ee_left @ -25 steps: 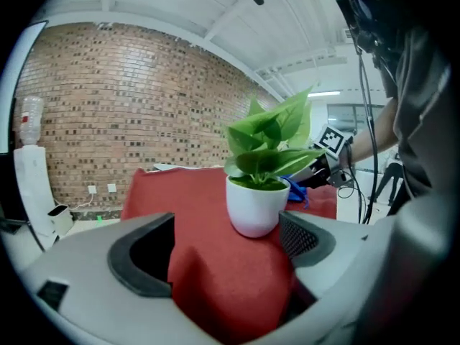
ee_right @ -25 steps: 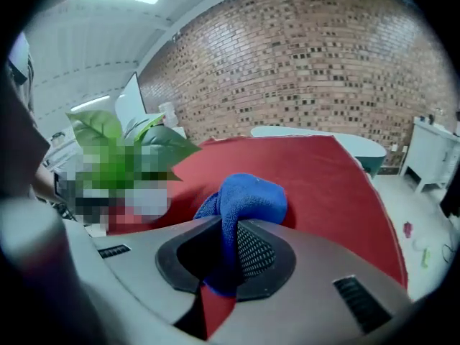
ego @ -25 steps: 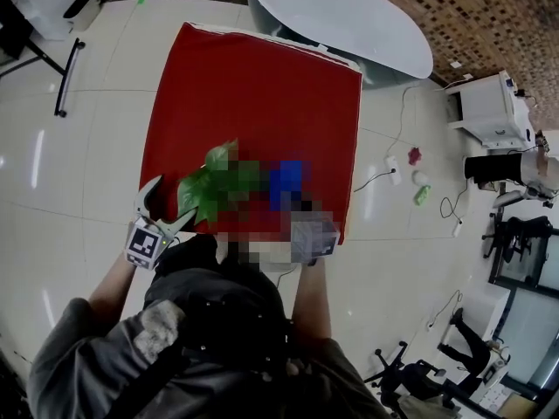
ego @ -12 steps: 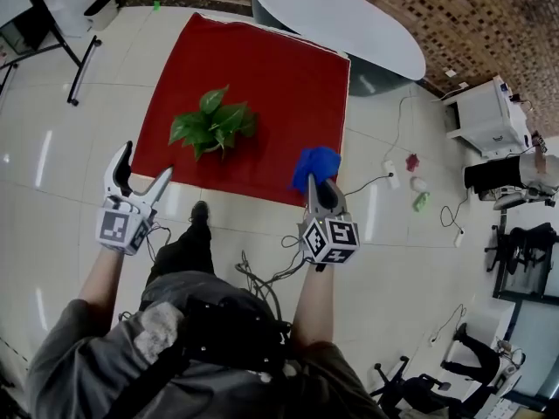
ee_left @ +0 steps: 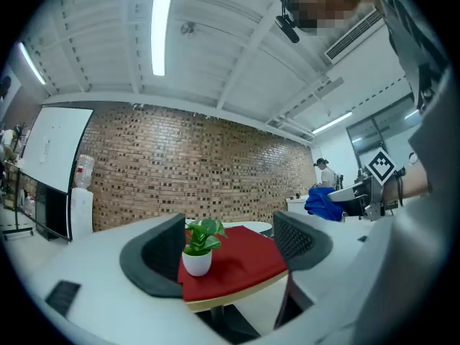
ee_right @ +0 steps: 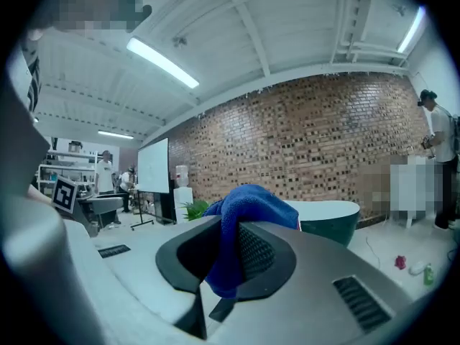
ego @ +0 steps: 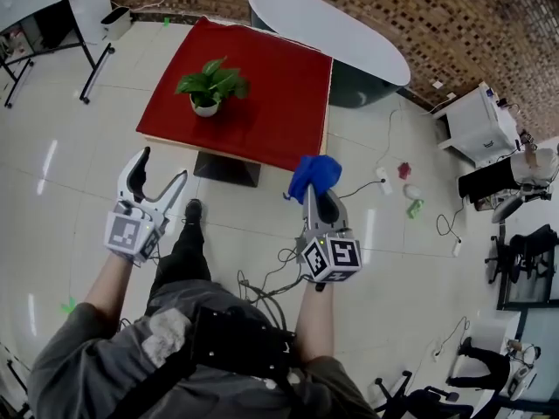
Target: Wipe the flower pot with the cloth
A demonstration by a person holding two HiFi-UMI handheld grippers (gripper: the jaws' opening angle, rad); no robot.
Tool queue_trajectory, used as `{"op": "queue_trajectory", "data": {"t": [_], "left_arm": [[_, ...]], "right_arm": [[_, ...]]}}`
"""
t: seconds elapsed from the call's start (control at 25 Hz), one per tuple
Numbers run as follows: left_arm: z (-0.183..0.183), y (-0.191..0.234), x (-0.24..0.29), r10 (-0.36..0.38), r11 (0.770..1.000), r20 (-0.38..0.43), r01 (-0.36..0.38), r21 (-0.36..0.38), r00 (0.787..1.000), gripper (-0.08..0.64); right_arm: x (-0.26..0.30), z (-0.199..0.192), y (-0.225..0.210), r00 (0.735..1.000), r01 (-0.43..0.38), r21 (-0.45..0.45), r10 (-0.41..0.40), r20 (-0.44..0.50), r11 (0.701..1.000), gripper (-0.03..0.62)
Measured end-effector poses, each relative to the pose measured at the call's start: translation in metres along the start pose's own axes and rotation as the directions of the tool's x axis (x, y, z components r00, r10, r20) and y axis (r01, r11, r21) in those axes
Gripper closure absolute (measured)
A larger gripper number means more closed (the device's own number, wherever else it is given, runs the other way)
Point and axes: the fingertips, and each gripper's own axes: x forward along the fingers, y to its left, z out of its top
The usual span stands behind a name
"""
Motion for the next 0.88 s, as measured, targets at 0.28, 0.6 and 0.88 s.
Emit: {"op": "queue_trajectory", "data": {"t": [0.28, 0.6, 0.88], "left_arm": [[0.038, -0.067, -0.064, 0.014, 0.998, -0.021, -0.015, -0.057, 1.000, 0.267], [0.096, -0.103, -0.088, -0.024, 1.000, 0.064, 0.025, -0.013, 0.998, 0.435], [0.109, -0.103, -0.086, -0.042, 0.999, 0.043, 0.042, -0.016, 0.998, 0.554]], "right_arm": [[-0.100, 0.051, 0.034, 0.992, -0.027, -0.031, 0.030, 0.121, 0.999, 0.534], [-0.146, 0.089, 0.069, 0.984, -0.069, -0.064, 0.079, 0.160, 0.996, 0.534], [-0.143, 0.094, 0.093, 0.985, -0.087, -0.076, 0.098, 0.144, 0.993, 0.535]]}}
